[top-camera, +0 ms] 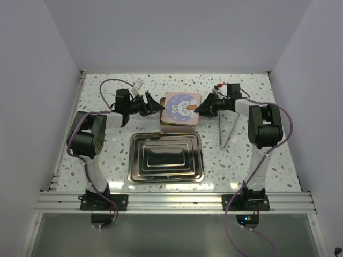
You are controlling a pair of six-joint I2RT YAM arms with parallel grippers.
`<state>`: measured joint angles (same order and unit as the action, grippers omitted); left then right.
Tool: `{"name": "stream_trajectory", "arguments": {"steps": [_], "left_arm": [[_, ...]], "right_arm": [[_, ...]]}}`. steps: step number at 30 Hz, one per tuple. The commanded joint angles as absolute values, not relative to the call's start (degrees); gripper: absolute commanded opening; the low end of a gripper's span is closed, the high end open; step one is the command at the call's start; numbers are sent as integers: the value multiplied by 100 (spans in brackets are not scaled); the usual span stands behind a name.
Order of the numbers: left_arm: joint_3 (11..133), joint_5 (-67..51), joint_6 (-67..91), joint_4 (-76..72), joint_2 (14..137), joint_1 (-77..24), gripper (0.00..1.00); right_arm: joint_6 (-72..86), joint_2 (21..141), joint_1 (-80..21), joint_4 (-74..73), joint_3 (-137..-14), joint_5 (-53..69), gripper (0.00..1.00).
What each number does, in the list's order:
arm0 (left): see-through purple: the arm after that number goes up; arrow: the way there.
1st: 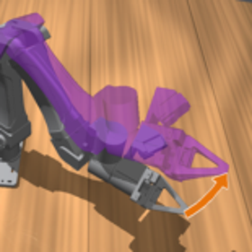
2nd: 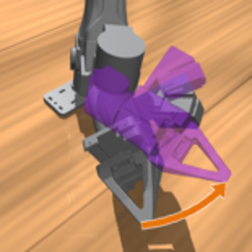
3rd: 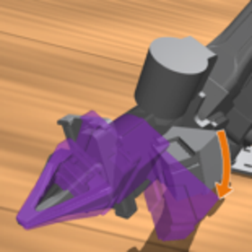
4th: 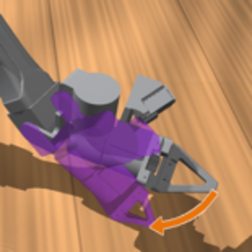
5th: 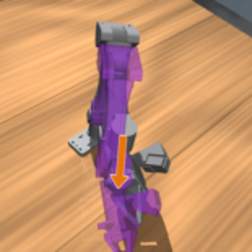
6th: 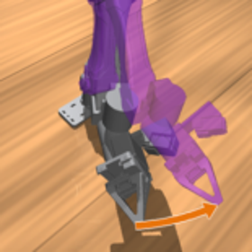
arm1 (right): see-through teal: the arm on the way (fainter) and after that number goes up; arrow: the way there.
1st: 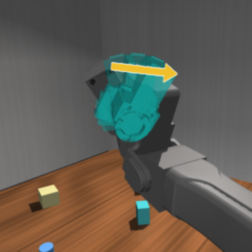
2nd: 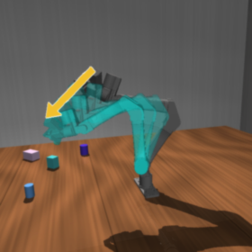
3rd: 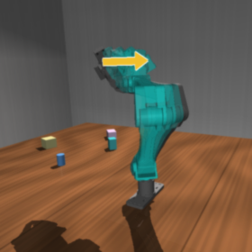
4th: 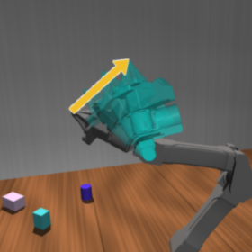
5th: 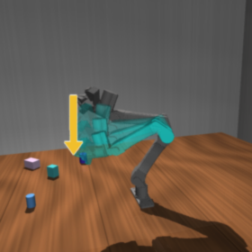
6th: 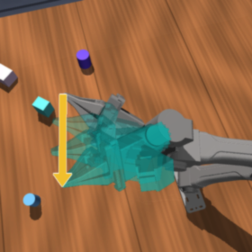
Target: Pack the cookies
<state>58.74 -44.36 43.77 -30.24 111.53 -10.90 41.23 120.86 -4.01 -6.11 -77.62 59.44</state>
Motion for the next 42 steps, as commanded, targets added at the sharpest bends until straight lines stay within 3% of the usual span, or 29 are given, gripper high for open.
{"name": "stream_trajectory", "arguments": {"steps": [1,18,28,42], "left_arm": [[5994,-4509,4315,-3437,11162,-1037,78],[5660,-4474,4272,-3454,11039,-1037,77],[5608,-4561,4324,-3586,11127,-1037,76],[5669,-4614,4192,-3481,11294,-1037,76]], "right_arm": [[3464,12155,-360,-1502,-8130,5687,35],[2857,12533,-448,-2609,-8938,5283,36],[2382,12797,-887,-3260,-9448,4931,48],[1732,12964,-1432,-3964,-9703,4438,49]]}}
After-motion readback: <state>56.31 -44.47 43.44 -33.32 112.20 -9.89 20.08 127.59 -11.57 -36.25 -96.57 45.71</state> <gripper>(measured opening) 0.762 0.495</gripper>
